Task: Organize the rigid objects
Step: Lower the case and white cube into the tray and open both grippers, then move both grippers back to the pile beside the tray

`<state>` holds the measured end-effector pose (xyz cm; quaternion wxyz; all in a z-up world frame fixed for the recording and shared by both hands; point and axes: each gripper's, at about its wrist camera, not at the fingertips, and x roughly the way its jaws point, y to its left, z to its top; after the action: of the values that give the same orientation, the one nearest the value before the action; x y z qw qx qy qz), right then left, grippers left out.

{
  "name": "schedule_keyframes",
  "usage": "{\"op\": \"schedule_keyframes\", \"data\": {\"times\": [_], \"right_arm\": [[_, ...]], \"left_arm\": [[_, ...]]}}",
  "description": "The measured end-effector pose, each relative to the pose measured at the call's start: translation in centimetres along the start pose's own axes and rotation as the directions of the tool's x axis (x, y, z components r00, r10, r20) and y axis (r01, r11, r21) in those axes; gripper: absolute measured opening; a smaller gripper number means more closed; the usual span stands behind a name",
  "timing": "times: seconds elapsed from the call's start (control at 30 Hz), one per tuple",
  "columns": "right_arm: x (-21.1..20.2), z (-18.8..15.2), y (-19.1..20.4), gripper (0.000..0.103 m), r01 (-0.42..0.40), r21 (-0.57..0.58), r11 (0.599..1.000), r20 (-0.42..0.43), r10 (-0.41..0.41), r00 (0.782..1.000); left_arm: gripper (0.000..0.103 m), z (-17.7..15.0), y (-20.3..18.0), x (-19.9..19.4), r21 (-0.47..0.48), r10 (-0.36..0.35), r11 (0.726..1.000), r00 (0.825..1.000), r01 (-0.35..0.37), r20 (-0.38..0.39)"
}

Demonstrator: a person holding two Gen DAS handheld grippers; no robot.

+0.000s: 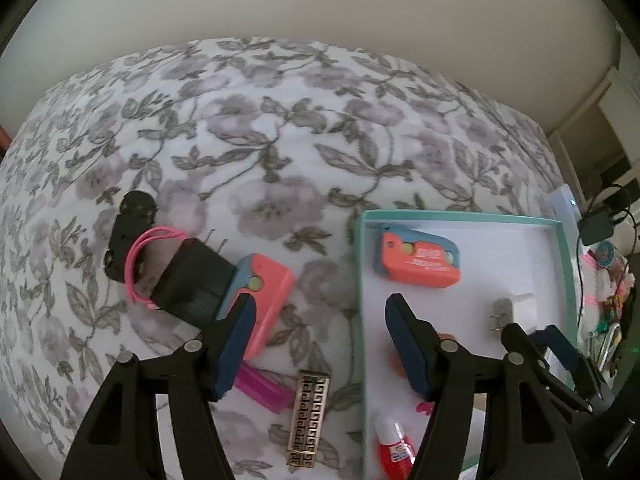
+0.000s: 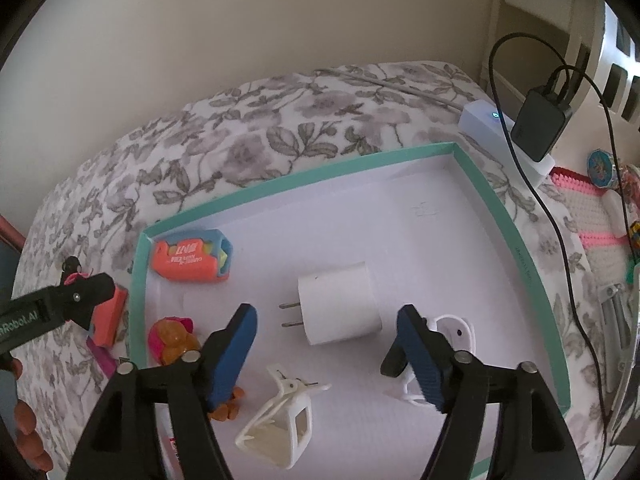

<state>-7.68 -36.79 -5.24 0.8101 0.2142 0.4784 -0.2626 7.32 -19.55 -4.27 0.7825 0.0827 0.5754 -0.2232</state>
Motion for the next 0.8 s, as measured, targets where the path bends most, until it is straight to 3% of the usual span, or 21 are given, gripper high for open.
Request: {"op": "schedule_keyframes", "data": {"times": [0.07,0.2,0.33,0.43,0.53,0.8], "right_arm": [[-0.1,-0.1,0.2,0.086,-0.003,-0.006,1.000,0.005,0.003,1.000],[-0.1,-0.2,0.6,0.087,0.015,-0.027,1.000,0.011,-0.015,1.000],[-0.1,-0.3,1.0,0.103,0.011,-0.044,0.999,0.013,-0.010,1.000],[-0.2,-0.3,1.1,0.103,0.029,-0.053,0.998,0.022,-0.028,0.999],[-0.2,-0.2,0.9,0.103,0.024,-0.039,0.999,0.020,-0.023,1.000],[-0.2,-0.3,0.6,0.103,0.021,-0.017,1.000,0.016,-0.021,1.000]], "left_arm": [[0.080,-0.1,0.1,-0.1,-0.002,0.015,1.000,1.000,-0.015,0.010],[0.082,-0.3,0.2,0.2,0.010,0.050,0.999,0.999,-0.050,0.015],[0.087,-0.3,0.4,0.5,0.015,0.081,0.997,0.997,-0.082,0.017],[0.088,-0.3,0.5,0.4,0.015,0.099,0.995,0.995,-0.099,0.033],[0.098,-0.3,0.8,0.4,0.003,0.114,0.993,0.992,-0.114,0.046],[0.099,-0.2,1.6,-0.7,-0.017,0.120,0.993,0.988,-0.119,0.098]]}}
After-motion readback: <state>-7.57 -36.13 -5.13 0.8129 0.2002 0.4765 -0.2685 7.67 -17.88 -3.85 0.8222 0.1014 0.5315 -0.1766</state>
